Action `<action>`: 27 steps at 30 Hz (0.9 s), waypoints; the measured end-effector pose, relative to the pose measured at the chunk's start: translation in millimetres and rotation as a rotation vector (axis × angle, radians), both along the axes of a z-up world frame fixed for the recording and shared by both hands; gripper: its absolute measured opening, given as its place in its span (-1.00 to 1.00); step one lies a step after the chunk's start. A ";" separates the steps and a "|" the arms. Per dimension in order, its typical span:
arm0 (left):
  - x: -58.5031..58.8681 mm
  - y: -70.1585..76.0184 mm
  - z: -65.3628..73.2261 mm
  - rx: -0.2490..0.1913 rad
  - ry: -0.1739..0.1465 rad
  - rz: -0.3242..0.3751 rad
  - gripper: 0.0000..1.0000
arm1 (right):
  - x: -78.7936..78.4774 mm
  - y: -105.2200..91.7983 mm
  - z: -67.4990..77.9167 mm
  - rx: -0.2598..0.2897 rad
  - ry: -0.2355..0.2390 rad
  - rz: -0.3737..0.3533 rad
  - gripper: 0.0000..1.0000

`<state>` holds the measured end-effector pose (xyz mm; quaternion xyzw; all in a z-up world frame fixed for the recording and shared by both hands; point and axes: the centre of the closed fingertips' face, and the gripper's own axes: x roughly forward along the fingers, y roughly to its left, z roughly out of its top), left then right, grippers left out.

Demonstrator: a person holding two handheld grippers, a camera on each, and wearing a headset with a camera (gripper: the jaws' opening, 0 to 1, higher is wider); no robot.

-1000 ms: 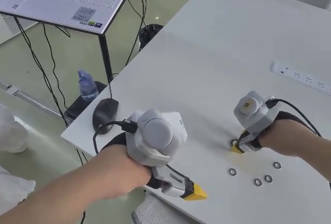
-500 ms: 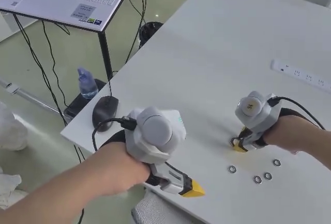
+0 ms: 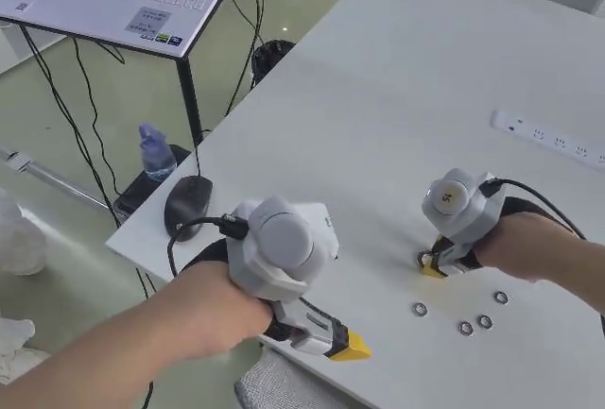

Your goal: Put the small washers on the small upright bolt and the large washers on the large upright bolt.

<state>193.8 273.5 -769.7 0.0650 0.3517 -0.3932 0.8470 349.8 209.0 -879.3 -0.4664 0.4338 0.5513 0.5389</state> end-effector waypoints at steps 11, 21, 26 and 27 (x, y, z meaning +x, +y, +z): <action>3.0 8.2 13.4 0.000 -0.008 0.030 0.41 | 0.8 0.2 1.1 0.001 -0.006 0.008 -0.58; 4.2 17.6 12.9 -0.002 -0.006 0.066 0.41 | -1.4 -4.1 2.8 -0.005 0.012 -0.006 -0.58; 8.6 20.8 12.8 -0.011 -0.013 0.082 0.42 | -1.0 -7.3 15.2 0.009 0.026 -0.032 -0.58; 10.0 20.7 13.0 -0.016 -0.016 0.087 0.44 | -1.0 -8.4 19.1 0.013 0.028 -0.036 -0.58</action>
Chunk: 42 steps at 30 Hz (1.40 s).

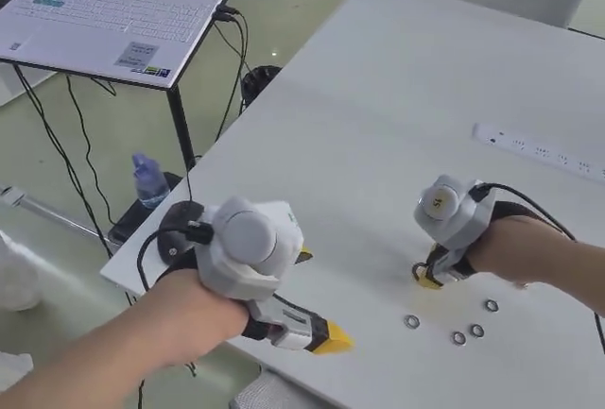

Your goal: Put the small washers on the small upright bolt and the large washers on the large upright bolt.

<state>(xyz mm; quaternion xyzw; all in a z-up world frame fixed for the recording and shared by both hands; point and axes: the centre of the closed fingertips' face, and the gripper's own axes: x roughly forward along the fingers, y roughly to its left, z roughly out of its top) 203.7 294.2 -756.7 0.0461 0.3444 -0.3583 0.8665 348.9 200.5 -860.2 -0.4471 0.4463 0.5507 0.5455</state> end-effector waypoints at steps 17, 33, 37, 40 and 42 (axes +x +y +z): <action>13.3 -3.9 -1.5 0.007 -0.036 -0.009 0.83 | 8.9 -3.5 56.9 0.075 0.015 -0.043 -0.58; 22.5 2.2 -5.8 -0.001 -0.043 0.022 0.99 | 29.3 -25.6 76.3 0.072 -0.006 -0.067 -0.58; 24.2 3.4 -5.6 -0.006 -0.041 0.027 0.97 | 34.4 -37.3 76.2 0.059 -0.012 -0.077 -0.57; 25.9 3.8 -6.6 -0.003 -0.039 0.029 0.95 | 39.8 -44.1 76.4 0.055 -0.027 -0.080 -0.57; 25.9 4.7 -8.5 0.008 -0.035 0.026 0.94 | 43.8 -48.6 75.8 0.049 -0.028 -0.086 -0.57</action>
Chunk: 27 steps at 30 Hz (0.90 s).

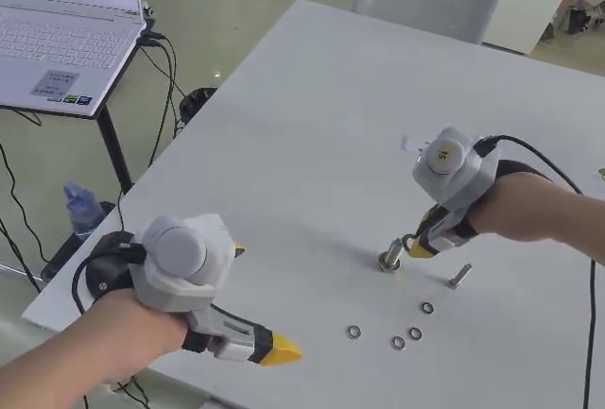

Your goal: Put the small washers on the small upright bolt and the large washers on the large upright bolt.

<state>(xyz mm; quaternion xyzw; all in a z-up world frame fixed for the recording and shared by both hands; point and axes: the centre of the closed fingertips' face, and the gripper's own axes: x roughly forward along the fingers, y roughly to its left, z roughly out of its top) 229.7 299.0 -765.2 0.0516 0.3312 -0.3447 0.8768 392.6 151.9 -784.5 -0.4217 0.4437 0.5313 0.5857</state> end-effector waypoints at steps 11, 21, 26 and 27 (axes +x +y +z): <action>1.6 2.7 -2.9 -0.011 0.012 0.010 0.92 | 4.5 -2.1 -0.4 0.005 -0.003 -0.044 -0.57; 5.1 2.7 3.2 -0.007 -0.005 0.005 0.88 | -1.7 15.1 -7.7 0.004 0.006 -0.023 -0.57; 7.0 3.7 4.3 -0.010 -0.007 0.004 0.86 | -0.9 19.7 -11.3 -0.003 0.002 -0.015 -0.57; 6.9 3.8 4.3 -0.009 -0.008 0.002 0.85 | -1.0 19.7 -12.2 -0.006 0.003 -0.011 -0.57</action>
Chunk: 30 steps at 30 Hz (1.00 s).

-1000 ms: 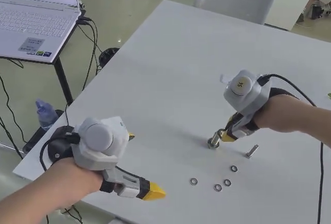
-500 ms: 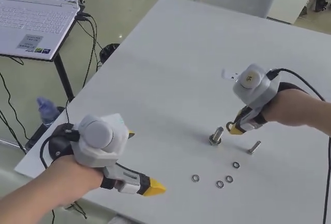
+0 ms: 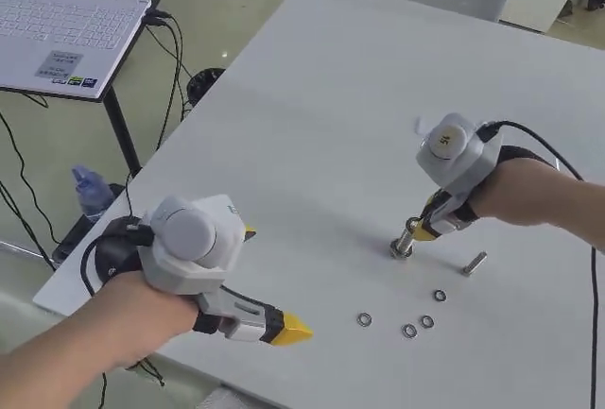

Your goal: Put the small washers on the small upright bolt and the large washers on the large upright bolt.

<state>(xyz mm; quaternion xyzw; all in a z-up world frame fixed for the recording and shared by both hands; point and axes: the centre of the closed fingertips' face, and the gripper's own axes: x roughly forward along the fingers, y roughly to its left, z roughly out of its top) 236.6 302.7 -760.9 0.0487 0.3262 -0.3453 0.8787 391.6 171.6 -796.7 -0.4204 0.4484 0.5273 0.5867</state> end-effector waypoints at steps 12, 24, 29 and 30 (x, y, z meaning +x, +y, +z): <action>-4.0 3.7 -1.3 0.012 0.014 -0.006 0.78 | 4.6 0.2 -7.3 -0.017 -0.007 0.011 -0.57; -8.1 4.5 -8.6 0.026 0.026 -0.010 0.74 | 4.4 0.4 -14.5 -0.019 -0.001 0.002 -0.57; -9.0 4.4 -9.1 0.020 0.026 -0.008 0.73 | 4.3 0.4 -18.6 -0.021 -0.005 0.000 -0.57; -8.8 4.4 -9.2 0.019 0.026 -0.009 0.74 | 4.2 0.2 -19.9 -0.022 -0.002 -0.003 -0.57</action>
